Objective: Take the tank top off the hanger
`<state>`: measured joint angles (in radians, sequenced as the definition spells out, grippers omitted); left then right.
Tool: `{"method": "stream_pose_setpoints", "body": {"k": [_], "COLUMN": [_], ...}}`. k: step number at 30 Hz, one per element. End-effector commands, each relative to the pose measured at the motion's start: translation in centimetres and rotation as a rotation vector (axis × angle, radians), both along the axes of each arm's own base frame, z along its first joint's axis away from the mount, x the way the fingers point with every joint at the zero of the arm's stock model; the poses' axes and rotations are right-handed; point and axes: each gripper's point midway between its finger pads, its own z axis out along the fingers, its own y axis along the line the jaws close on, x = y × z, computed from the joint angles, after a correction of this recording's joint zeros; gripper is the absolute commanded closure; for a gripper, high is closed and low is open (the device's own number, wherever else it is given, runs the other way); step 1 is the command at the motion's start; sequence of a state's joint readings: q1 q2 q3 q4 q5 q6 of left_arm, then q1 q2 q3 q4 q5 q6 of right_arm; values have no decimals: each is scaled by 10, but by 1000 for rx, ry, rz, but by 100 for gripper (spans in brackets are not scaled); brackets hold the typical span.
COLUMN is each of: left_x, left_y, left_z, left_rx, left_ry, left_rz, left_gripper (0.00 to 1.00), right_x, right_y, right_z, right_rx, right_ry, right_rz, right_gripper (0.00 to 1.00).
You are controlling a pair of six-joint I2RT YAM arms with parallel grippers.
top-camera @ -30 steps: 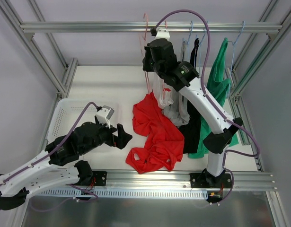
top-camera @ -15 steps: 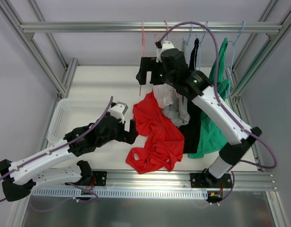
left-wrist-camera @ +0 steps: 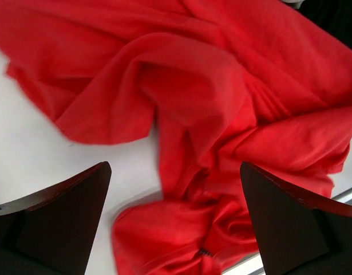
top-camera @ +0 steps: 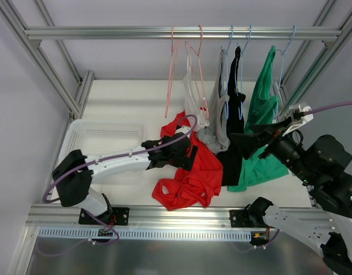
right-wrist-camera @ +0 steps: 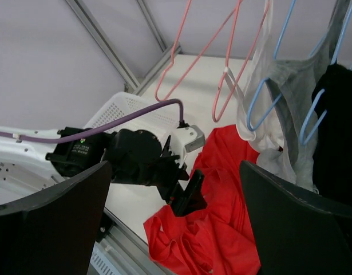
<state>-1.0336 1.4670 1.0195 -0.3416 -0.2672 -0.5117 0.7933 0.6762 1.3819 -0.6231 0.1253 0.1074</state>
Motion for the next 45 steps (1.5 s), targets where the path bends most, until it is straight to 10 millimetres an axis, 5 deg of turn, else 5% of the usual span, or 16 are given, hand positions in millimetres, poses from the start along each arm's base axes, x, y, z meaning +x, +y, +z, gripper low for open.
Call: {"method": "stream_pose_setpoints", "body": {"k": [1,9,11,12,13,15,16,18,25,36,39,42,45], "left_x": [8,-1,-7,-9,-15,-12,-13,-8,0,2,-3,-3,0], "left_y": [-55,-84,-79,-75,-69,-54,-45,-26,51,192,222,244,253], "left_z": [11,-70,-86,-86,-78,-63,-43,-16,173,389,430,447,443], "left_rx": [-157,-46,-7,-2,-11,-10,-33,-6,-209,-252,-251,-202,-168], "left_ry": [24,141,140,133,121,57,17,-57,-407,-822,-879,-911,-918], "left_rz": [-36,13,46,60,70,115,123,150,234,510,573,637,668], "left_gripper": [1,3,23,44,77,84,100,100,100,100,100,100,100], "right_x": [3,-9,-9,-11,-12,-13,-14,-15,-17,-12,-12,-12,-13], "right_y": [8,8,9,8,8,7,6,6,-3,-9,-9,-8,-6], "right_z": [-48,-86,-92,-91,-92,-93,-94,-94,-92,-86,-86,-86,-82], "right_rx": [-121,-167,-176,-176,-177,-176,-176,-172,-156,-161,-161,-160,-152], "right_ry": [76,125,132,125,125,117,115,108,70,46,48,49,49], "right_rz": [28,79,87,91,95,96,96,105,78,41,38,41,51], "right_gripper": [1,1,1,1,1,1,0,1,0,0,0,1,1]}}
